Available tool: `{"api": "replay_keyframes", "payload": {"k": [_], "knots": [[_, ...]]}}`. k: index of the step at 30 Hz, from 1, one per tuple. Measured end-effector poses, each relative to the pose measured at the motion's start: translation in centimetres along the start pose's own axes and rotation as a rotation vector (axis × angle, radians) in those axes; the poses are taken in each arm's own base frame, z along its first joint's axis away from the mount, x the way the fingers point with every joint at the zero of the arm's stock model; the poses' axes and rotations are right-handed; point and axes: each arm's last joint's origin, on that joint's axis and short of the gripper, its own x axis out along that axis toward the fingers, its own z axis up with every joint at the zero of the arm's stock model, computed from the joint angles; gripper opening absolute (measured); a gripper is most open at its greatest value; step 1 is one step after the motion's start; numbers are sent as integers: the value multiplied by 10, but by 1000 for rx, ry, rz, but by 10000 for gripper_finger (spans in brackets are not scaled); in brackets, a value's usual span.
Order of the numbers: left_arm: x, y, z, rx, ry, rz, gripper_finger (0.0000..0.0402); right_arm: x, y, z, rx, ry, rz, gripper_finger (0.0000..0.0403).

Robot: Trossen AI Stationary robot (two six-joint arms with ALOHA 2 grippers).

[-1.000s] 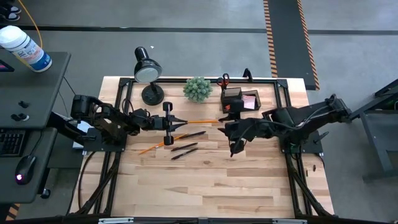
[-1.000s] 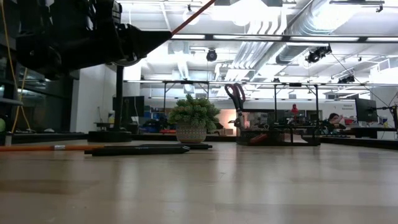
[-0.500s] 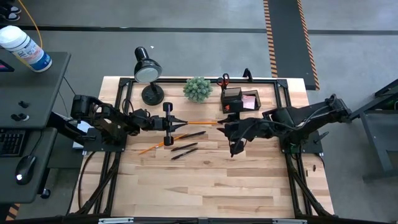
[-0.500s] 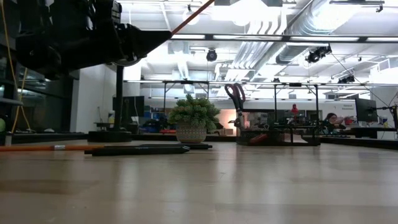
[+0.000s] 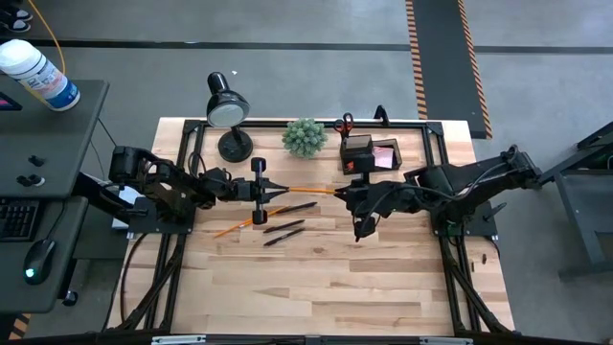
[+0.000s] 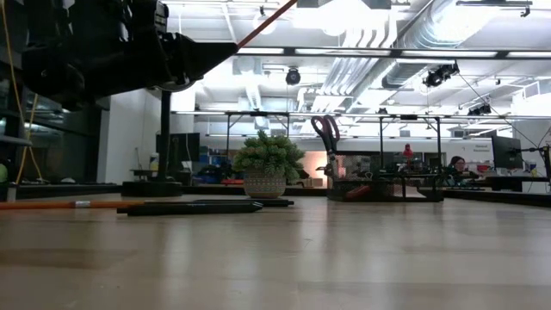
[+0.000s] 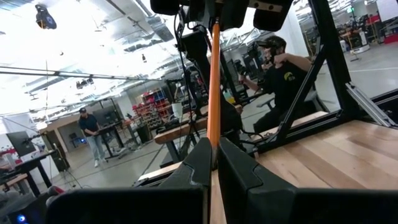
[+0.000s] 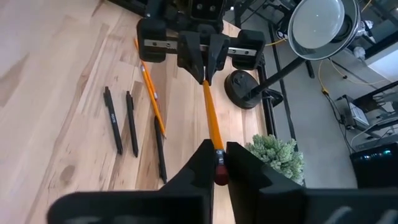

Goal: Pick and place office supplies into organizer
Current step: Put the top orange pencil into the black desk organizer

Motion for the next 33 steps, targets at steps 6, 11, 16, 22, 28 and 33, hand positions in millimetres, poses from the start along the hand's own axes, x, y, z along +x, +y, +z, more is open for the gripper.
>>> {"api": "replay_keyframes", "payload": {"k": [6,11,16,22,28,33], "knots": [[0,0,0,10,0,0,1,0,0,0,-8,0,-2,16],[0,0,0,10,0,0,19,0,0,0,-15,-1,8,13],[0,0,0,10,1,5,49,0,1,-3,-27,28,18,13],[0,0,0,16,2,5,86,1,-1,-7,-28,60,17,13],[0,0,-1,23,16,-1,111,10,-20,-26,-10,229,-24,13],[0,0,-2,23,27,12,122,3,-58,-34,51,351,-82,13]]}}
